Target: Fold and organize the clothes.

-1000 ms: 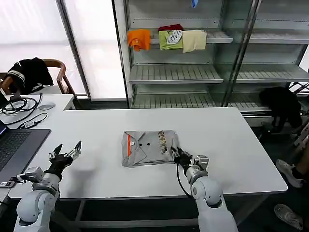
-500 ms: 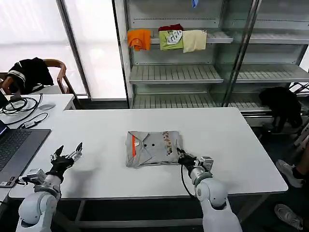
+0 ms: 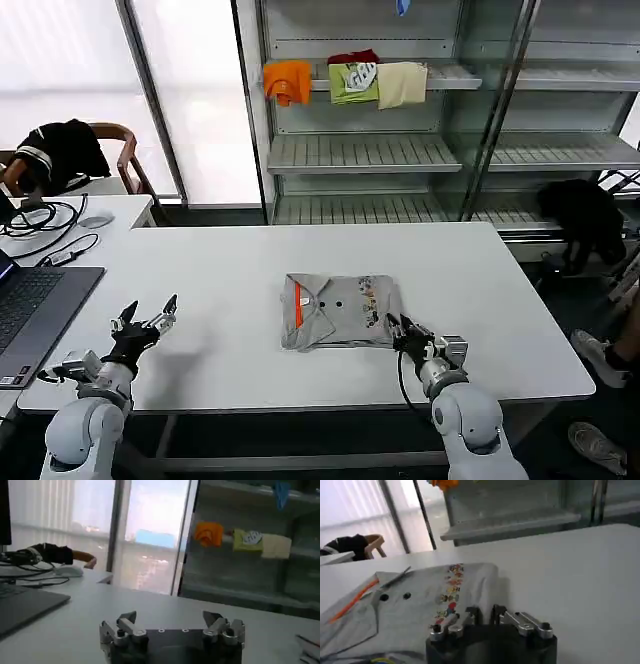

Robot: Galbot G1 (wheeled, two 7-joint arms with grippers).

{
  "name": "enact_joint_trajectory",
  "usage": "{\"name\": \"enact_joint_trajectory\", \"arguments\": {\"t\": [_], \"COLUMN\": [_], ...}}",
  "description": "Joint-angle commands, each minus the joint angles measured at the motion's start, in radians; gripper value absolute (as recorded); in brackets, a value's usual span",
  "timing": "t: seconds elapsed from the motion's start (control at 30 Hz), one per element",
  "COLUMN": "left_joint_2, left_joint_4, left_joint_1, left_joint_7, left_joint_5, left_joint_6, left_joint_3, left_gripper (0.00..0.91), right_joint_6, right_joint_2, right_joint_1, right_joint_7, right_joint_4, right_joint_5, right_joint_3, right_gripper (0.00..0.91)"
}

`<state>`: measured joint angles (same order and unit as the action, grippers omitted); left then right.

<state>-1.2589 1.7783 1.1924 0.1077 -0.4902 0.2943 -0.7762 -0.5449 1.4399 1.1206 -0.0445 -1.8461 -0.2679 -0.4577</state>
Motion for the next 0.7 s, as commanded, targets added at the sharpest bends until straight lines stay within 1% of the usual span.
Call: {"name": "enact_joint_trajectory", "arguments": {"t": [0.03, 0.1, 0.2, 0.3, 0.37, 0.57, 0.7], "left_joint_2": [-0.001, 0.000, 0.000, 0.000, 0.000, -0.004, -0.008], "left_joint_4": [0.012, 0.013, 0.014, 0.015, 0.013, 0.014, 0.014], "left_joint_1": [0.009, 0.013, 0.017, 0.020, 0.020, 0.023, 0.030], "left_joint_7": [0.000, 0.000, 0.000, 0.000, -0.001, -0.001, -0.001], "left_joint_5": [0.003, 0.003, 0.002, 0.001, 0.001, 0.000, 0.000], "left_joint_6": [0.001, -0.002, -0.003, -0.004, -0.005, -0.007, -0.010], "left_joint_3": [-0.005, -0.006, -0.006, -0.006, -0.006, -0.005, -0.005], "left_gripper": [0.907, 0.907, 0.907, 0.907, 0.907, 0.907, 0.907], "right_joint_6": [0.132, 0.107, 0.071, 0.045, 0.033, 0.020, 0.014], "right_joint_2": [-0.022, -0.017, -0.016, -0.021, -0.025, -0.019, -0.031], "right_joint_1": [0.034, 0.026, 0.011, 0.009, 0.011, 0.012, 0.019], "right_joint_7": [0.001, 0.024, 0.056, 0.045, 0.026, 0.022, 0.025], "right_joint_4": [-0.062, -0.064, -0.046, -0.038, -0.027, -0.017, -0.032], "right_joint_5": [0.357, 0.388, 0.404, 0.421, 0.439, 0.440, 0.430], "right_joint_3": [0.025, 0.027, 0.025, 0.019, 0.019, 0.013, -0.004], "right_gripper": [0.907, 0.907, 0.907, 0.907, 0.907, 0.907, 0.907]}}
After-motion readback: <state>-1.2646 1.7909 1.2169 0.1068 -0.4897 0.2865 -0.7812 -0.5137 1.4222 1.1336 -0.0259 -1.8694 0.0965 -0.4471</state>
